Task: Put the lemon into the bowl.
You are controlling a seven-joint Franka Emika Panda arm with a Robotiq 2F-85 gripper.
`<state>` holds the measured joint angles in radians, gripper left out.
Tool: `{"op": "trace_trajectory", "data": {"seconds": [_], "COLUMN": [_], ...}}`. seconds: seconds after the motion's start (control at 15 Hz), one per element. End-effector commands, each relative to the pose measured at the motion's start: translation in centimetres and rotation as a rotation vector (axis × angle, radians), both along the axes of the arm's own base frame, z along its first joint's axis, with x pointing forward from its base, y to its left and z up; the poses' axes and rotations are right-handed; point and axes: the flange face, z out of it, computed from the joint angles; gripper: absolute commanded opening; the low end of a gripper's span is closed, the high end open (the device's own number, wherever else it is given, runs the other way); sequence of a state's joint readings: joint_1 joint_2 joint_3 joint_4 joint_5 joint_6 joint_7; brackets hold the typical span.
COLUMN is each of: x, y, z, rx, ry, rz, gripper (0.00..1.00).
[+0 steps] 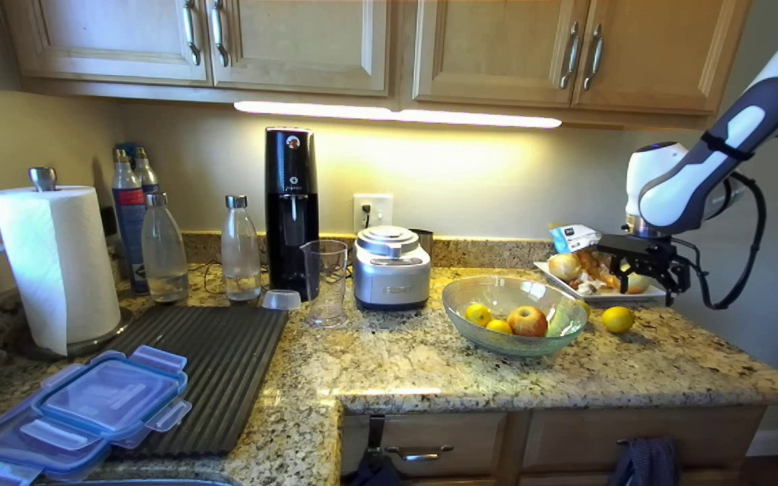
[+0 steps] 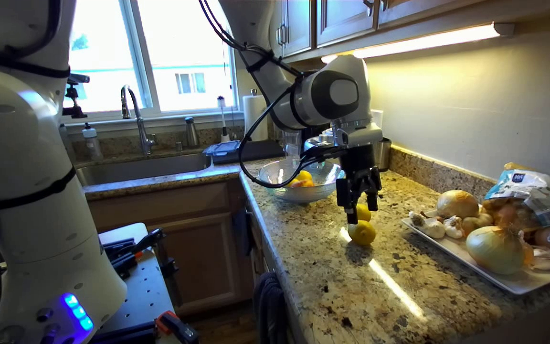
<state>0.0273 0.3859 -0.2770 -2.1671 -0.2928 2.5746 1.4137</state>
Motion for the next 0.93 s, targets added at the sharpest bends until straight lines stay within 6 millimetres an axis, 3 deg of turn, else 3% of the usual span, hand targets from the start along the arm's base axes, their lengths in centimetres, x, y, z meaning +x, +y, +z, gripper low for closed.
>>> {"op": "trace_trajectory", "data": {"seconds": [0.0,0.47,0.87], "x": [-0.3,-0.1,0.7], "y": [-0.1,-0.1,0.3], "z": [-1.1,-4.1,-4.7], "rx": [0.009,0.061,0.064], "ry": [0.005,-0.046,-0.188], "rz": [-0.033,-0.074,-0.055], "gripper": [1.0,1.0,1.0]}}
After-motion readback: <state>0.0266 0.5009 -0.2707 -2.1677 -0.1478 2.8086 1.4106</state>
